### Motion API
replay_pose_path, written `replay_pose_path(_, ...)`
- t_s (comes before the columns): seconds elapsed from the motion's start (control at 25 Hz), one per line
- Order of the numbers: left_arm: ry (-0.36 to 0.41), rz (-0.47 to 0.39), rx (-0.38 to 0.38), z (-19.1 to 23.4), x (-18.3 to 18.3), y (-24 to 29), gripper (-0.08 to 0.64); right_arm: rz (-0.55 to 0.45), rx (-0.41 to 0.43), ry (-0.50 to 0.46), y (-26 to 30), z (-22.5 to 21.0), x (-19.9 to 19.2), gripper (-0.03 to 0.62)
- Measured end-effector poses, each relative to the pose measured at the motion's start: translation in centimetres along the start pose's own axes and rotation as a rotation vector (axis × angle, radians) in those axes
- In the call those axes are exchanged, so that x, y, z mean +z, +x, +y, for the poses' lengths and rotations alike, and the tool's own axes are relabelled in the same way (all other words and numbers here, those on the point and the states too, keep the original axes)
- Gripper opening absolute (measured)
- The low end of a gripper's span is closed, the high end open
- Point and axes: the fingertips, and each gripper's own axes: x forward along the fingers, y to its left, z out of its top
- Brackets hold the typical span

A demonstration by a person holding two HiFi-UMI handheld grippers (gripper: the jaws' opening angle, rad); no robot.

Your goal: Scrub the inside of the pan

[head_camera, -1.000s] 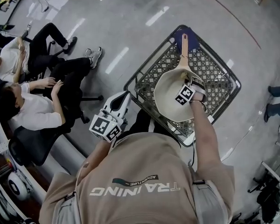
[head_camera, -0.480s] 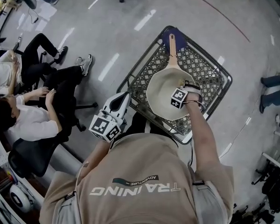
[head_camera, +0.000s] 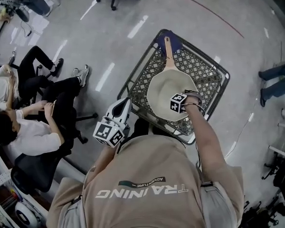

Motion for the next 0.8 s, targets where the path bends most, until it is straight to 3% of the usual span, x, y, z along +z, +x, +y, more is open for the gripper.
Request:
replay_pose_path(0.32,-0.002,-0.028,-0.034,0.0,0.5,0.2,0.018,-0.019,0.279,0.174,-0.9,4.8,1.1,0.094)
replay_pose_path(0.64,0.011,-0.032,-0.060,-0.9,0.2,0.6,0.017,-0.145,0.516,0.509,-4.0,7.2,2.9,0.094)
replay_pose_path(0.8,0.037,-0.037,-0.063,-1.3,0.9,0.2,0.018,-0.233,0.598,0.629,-4.9,8.5,5.2,0.094)
